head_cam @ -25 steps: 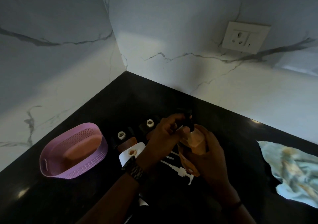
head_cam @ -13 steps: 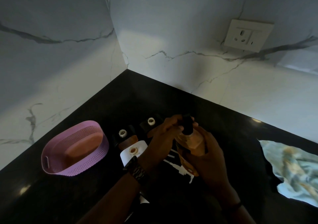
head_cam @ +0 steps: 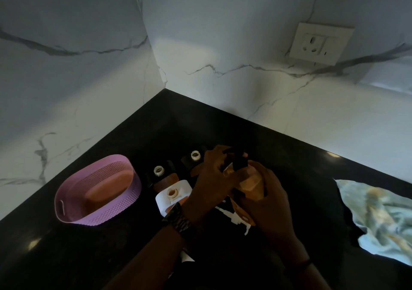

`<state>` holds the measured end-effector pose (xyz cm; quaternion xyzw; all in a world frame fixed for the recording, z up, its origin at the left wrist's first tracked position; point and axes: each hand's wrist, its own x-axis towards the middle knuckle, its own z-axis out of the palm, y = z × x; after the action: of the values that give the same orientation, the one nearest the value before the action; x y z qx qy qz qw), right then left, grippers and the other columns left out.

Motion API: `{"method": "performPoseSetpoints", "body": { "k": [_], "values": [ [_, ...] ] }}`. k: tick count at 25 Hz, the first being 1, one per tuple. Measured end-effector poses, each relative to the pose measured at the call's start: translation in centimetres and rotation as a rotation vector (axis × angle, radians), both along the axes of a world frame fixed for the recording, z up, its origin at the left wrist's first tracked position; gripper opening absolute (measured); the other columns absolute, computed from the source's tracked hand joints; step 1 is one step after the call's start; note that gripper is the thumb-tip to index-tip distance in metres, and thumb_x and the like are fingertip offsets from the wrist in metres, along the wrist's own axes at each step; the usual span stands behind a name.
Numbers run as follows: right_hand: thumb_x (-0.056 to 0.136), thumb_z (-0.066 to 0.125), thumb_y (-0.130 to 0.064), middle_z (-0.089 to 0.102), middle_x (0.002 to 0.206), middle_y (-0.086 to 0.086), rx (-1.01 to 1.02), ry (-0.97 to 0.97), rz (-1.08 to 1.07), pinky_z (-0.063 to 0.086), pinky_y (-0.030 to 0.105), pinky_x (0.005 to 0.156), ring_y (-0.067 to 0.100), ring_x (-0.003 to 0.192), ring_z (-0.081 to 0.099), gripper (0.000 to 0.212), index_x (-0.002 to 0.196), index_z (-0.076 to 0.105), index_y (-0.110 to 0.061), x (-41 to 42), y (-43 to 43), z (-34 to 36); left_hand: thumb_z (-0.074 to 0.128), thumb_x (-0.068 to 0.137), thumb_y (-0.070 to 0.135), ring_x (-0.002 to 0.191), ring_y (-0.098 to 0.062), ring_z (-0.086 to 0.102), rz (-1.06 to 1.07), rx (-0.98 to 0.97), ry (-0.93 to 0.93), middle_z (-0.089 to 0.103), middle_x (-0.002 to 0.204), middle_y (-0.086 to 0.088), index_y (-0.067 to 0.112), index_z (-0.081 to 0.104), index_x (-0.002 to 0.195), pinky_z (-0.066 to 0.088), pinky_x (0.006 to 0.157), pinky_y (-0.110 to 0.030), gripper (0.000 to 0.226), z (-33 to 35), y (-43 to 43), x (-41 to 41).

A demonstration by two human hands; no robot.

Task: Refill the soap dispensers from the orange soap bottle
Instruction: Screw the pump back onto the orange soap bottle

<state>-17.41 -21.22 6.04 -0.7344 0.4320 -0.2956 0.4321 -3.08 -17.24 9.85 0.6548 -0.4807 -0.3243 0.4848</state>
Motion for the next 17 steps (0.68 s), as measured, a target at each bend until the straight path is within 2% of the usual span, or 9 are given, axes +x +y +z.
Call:
{"method": "performPoseSetpoints", "body": {
  "k": [2,3,6,8,10,12,14,17],
  "values": [
    [0.064,0.077,-0.057,0.054,0.134,-0.009,0.004,-0.011,-0.016,0.047,0.052,0.099,0.014,0.121,0.052,0.082,0.136,0.045,-0.034,-0.2,0.0,0.0,0.075,0.080,0.042,0.107,0.007,0.054,0.021,0.034,-0.014,0.055,0.114,0.021,0.051,0.053,0.109,0.045,0.087,-0.015,0.038,0.3,-0.1,0.2],
    [0.065,0.077,-0.055,0.054,0.134,-0.008,0.007,-0.015,-0.022,0.046,0.052,0.099,0.014,0.121,0.053,0.079,0.134,0.046,-0.035,-0.3,-0.2,0.1,0.072,0.085,0.038,0.109,0.002,0.056,0.002,0.015,-0.016,0.058,0.116,0.019,0.048,0.053,0.114,0.047,0.089,-0.017,0.037,0.2,0.0,0.5],
    [0.067,0.079,-0.048,0.055,0.133,-0.004,-0.010,-0.016,-0.012,0.046,0.053,0.099,0.018,0.120,0.053,0.077,0.134,0.044,-0.036,-0.5,-0.5,0.2,0.061,0.096,0.012,0.112,0.013,0.054,-0.116,-0.068,0.031,0.059,0.118,0.017,0.027,0.055,0.123,0.043,0.089,-0.007,0.032,0.5,0.3,0.4],
    [0.066,0.080,-0.048,0.055,0.134,-0.003,-0.006,-0.019,-0.014,0.046,0.054,0.099,0.019,0.120,0.053,0.078,0.135,0.045,-0.034,-0.6,-0.8,0.0,0.069,0.087,0.031,0.109,0.014,0.051,-0.085,-0.051,-0.010,0.052,0.118,0.019,0.039,0.055,0.117,0.043,0.085,-0.006,0.034,0.3,0.0,-0.3],
    [0.065,0.079,-0.052,0.054,0.135,-0.003,0.008,-0.008,0.008,0.045,0.055,0.100,0.020,0.122,0.052,0.081,0.136,0.046,-0.033,-0.6,-0.9,-0.3,0.075,0.076,0.046,0.106,0.011,0.053,-0.001,0.016,-0.029,0.054,0.113,0.021,0.052,0.054,0.107,0.046,0.085,-0.011,0.038,0.2,-0.4,-0.7],
    [0.064,0.076,-0.058,0.054,0.134,-0.007,0.000,-0.014,0.001,0.046,0.053,0.100,0.017,0.122,0.052,0.080,0.134,0.046,-0.036,-0.9,-1.0,-0.5,0.073,0.079,0.046,0.105,0.003,0.057,0.030,0.046,-0.021,0.059,0.109,0.021,0.055,0.056,0.104,0.048,0.089,-0.020,0.031,0.0,-0.6,-0.5],
    [0.067,0.078,-0.053,0.055,0.132,-0.008,-0.016,-0.021,-0.002,0.046,0.053,0.099,0.015,0.120,0.054,0.073,0.130,0.044,-0.043,-1.3,-1.3,-0.5,0.064,0.092,0.033,0.107,0.001,0.057,-0.018,0.053,-0.031,0.060,0.113,0.017,0.052,0.055,0.112,0.045,0.089,-0.017,0.029,0.3,-0.5,-0.3],
    [0.070,0.082,-0.043,0.054,0.134,-0.010,-0.014,-0.015,-0.011,0.046,0.053,0.100,0.014,0.121,0.053,0.074,0.131,0.041,-0.047,-1.9,-1.9,-0.7,0.058,0.099,0.015,0.106,0.023,0.048,-0.089,0.047,-0.023,0.051,0.114,0.026,0.042,0.052,0.116,0.042,0.085,-0.004,0.032,0.2,-0.5,-0.7]
  ]
}}
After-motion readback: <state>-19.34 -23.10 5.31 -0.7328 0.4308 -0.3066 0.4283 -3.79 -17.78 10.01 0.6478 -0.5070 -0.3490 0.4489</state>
